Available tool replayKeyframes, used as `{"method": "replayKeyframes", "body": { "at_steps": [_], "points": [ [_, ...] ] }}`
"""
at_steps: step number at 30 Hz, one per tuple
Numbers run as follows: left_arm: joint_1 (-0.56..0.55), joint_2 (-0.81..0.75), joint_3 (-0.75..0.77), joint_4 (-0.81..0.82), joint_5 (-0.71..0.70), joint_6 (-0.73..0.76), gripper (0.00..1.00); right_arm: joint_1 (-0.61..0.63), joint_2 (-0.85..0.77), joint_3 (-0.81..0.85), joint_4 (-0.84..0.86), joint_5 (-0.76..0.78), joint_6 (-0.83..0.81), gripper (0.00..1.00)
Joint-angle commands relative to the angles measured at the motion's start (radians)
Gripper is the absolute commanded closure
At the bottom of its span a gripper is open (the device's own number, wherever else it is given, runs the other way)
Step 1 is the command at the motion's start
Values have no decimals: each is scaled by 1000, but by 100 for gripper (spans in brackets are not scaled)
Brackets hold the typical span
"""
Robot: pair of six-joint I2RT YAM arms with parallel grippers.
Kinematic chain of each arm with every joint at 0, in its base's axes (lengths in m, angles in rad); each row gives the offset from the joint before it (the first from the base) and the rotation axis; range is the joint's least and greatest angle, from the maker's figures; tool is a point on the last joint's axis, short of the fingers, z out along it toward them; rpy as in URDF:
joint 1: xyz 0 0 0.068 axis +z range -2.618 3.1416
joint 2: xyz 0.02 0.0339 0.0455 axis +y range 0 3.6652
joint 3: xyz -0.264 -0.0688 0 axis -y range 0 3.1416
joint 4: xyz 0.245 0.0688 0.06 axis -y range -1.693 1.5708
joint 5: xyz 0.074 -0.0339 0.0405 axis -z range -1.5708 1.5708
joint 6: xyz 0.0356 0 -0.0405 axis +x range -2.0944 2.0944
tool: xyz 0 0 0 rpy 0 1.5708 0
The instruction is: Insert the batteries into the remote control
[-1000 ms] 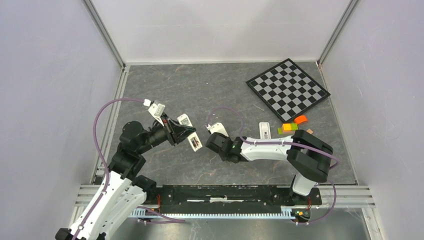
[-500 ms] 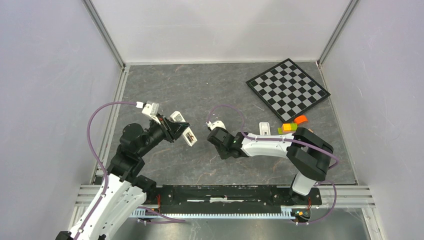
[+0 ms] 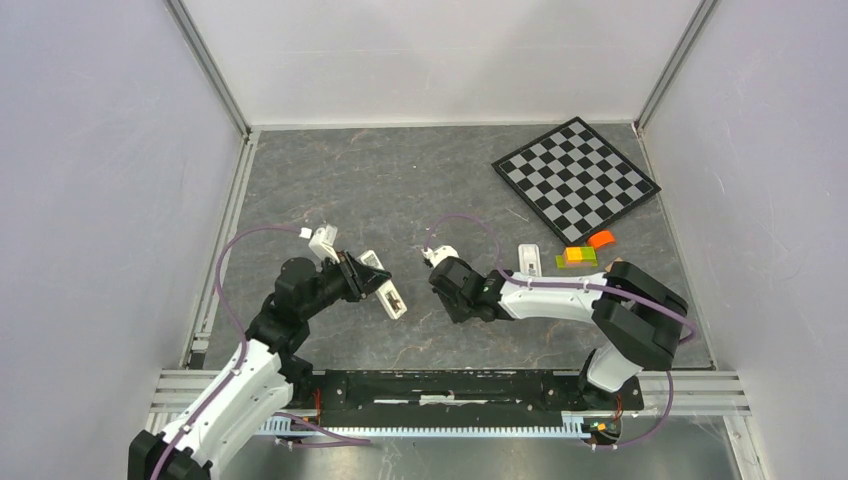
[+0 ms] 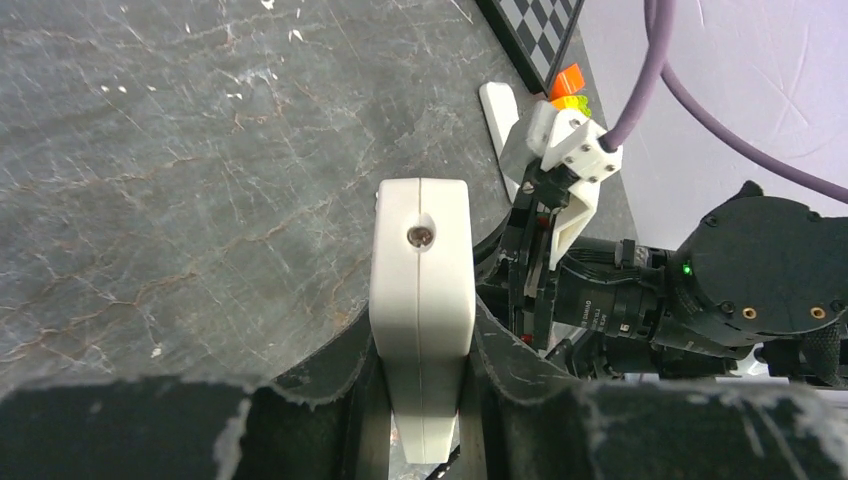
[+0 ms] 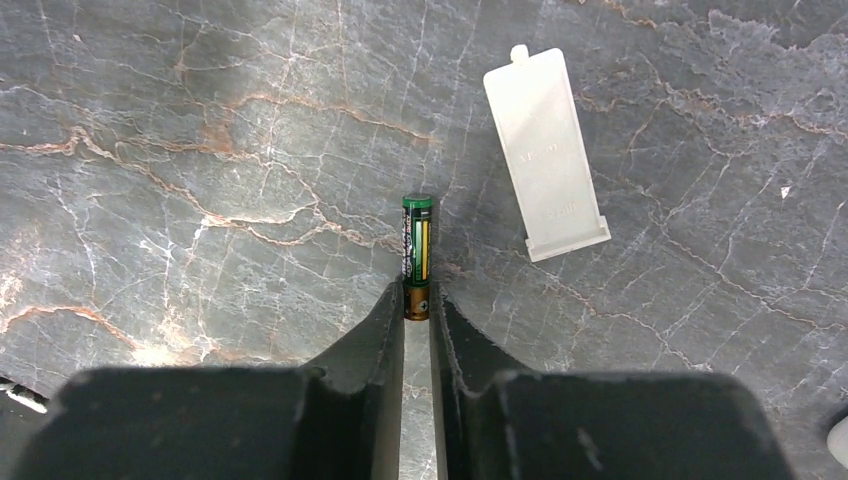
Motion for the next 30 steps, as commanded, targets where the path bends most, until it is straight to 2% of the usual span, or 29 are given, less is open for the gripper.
{"method": "replayKeyframes", "body": {
  "at_steps": [1, 3, 6, 8, 9, 15, 25, 30],
  "points": [
    [2, 41, -25, 188, 62, -88, 98, -7, 45, -85, -65, -77, -13, 85],
    [2, 65, -26, 203, 73, -83, 98, -16, 37, -95, -34, -75, -24, 83],
    [2, 104, -17, 208, 74, -73, 98, -24, 42, -88, -22, -67, -37, 73],
    [2, 124, -16, 226, 78, -71, 98, -28, 59, -72, -28, -66, -47, 72],
    [2, 133, -13, 232, 79, -71, 98, -28, 67, -65, -30, -61, -50, 72],
    [2, 159, -7, 241, 82, -55, 98, -36, 53, -58, -43, -39, -47, 90],
    [2, 235, -5, 364, 119, -125, 98, -69, -230, -56, 29, -7, -20, 92],
    [2, 278, -4, 448, 121, -196, 98, -69, -332, -9, 52, -52, -27, 92]
  ]
}}
